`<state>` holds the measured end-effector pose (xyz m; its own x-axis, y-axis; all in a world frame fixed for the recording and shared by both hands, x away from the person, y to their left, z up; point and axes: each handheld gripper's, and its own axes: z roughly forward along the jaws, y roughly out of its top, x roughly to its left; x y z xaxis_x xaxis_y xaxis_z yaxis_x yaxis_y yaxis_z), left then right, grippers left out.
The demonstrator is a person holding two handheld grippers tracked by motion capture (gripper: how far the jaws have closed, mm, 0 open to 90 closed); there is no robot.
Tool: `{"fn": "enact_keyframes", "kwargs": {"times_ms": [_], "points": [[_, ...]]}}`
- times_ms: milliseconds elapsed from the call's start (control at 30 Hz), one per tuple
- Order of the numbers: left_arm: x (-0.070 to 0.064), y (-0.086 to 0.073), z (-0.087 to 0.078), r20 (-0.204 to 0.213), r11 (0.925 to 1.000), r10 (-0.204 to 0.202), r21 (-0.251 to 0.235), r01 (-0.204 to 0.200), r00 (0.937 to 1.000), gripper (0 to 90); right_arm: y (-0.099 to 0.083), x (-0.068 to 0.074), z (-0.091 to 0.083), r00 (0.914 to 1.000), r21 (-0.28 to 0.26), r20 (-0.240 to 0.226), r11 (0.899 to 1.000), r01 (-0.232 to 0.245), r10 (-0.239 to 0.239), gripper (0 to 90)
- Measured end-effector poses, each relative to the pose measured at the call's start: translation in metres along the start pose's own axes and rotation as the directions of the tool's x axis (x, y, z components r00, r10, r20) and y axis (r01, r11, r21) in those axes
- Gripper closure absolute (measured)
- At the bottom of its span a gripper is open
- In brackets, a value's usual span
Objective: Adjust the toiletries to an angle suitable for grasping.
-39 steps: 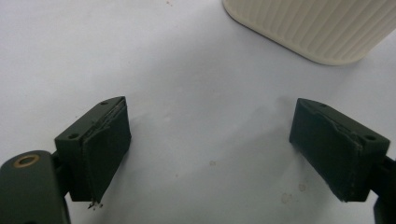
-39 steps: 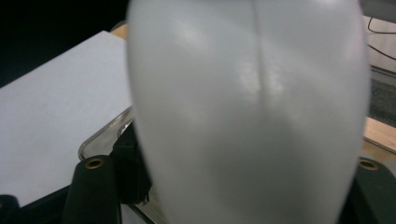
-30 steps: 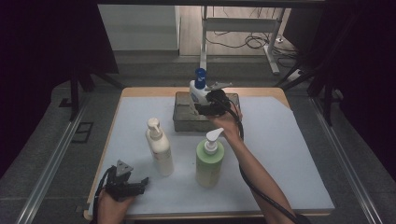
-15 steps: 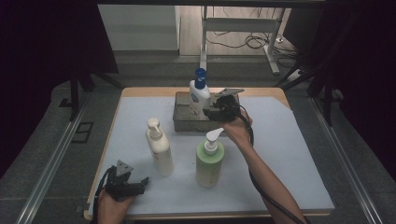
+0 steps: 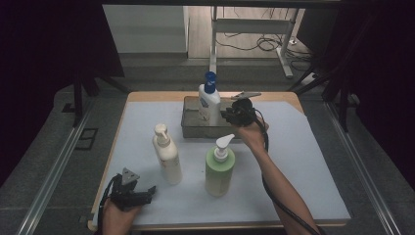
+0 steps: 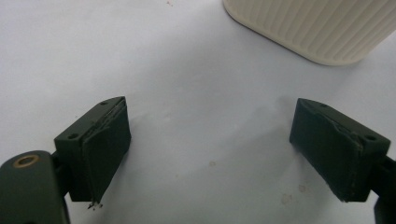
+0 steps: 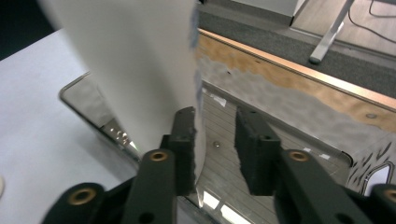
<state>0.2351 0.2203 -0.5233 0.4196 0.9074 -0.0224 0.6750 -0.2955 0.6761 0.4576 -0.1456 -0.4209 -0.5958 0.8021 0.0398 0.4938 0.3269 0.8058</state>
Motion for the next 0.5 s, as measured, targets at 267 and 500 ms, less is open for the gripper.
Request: {"fn": "enact_keyframes", "kwargs": {"times_ms": [267, 500], "points": [[0.000, 0.000, 0.000, 0.000, 1.0000, 0.000, 0.001, 0.000, 1.0000, 12.2, 0.002, -0.003, 0.017, 0.9994, 0.023, 0.027, 1.000, -0.021, 0.021, 82.9], [0.000, 0.000, 0.000, 0.000, 1.0000, 0.000, 0.001, 0.000, 1.0000, 12.2, 0.003, -0.006, 0.030, 0.9982, 0.043, 0.028, 0.998, -0.054, 0.052, 89.3]]}}
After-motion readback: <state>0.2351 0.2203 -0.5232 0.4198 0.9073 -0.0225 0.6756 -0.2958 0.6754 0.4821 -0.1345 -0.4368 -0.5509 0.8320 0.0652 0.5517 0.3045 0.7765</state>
